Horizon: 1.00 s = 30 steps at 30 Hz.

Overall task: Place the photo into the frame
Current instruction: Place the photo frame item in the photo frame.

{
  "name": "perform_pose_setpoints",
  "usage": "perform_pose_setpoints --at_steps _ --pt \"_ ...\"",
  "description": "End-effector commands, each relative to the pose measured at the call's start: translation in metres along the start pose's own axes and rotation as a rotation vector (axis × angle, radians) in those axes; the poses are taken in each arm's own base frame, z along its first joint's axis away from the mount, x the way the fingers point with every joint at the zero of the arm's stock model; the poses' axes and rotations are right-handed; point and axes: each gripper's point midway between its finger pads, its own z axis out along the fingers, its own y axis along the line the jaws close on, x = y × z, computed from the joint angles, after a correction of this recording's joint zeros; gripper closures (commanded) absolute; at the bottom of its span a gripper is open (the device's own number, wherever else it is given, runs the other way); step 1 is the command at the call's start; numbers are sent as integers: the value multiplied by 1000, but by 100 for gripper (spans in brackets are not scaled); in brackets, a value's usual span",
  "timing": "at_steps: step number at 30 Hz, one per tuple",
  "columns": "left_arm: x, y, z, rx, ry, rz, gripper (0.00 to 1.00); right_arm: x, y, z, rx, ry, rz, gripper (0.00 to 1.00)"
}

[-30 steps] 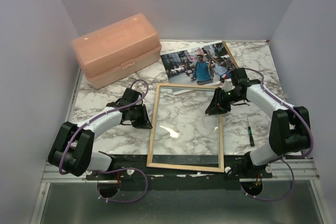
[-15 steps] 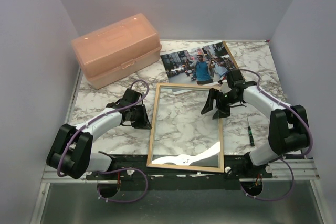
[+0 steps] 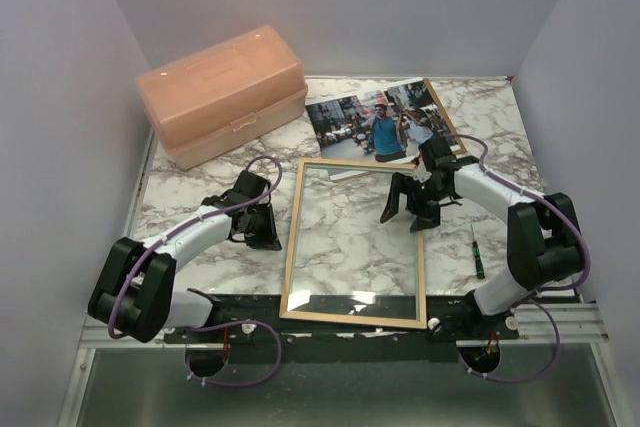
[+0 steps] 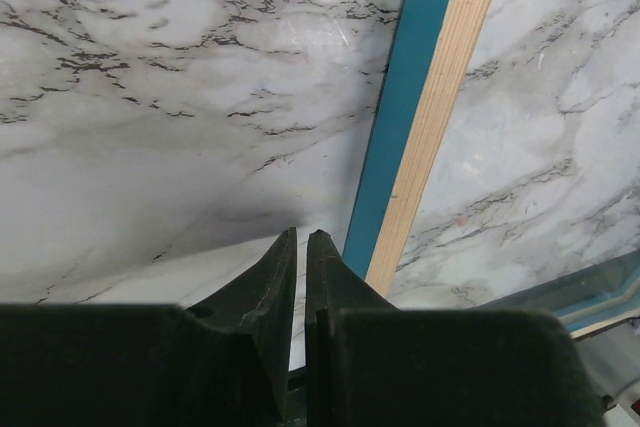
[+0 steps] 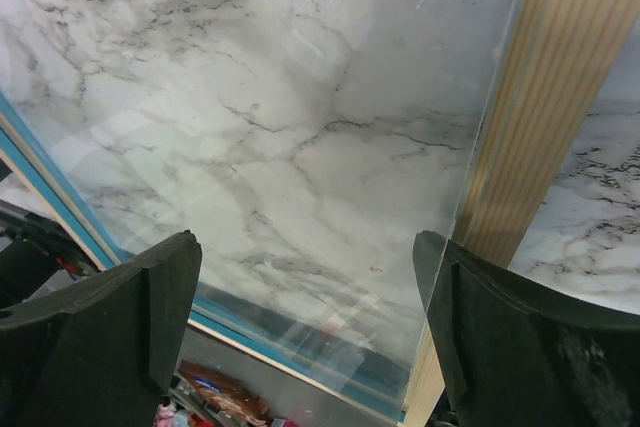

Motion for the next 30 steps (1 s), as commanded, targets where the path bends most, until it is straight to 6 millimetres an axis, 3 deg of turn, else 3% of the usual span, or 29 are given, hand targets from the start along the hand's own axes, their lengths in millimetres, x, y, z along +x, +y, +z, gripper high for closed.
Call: perform_pose_setpoints --at_steps 1,11,24,30 --pt "-1 5 -2 -29 -8 14 89 0 -10 6 70 -20 7 4" --pt "-4 2 -3 -20 -16 15 89 3 -13 0 108 -45 14 0" --pt "-5 3 -12 -32 -46 13 88 -11 -32 -21 261 -135 21 0" --pt "-3 1 -12 -17 -44 15 83 -14 -29 -24 256 -148 21 0"
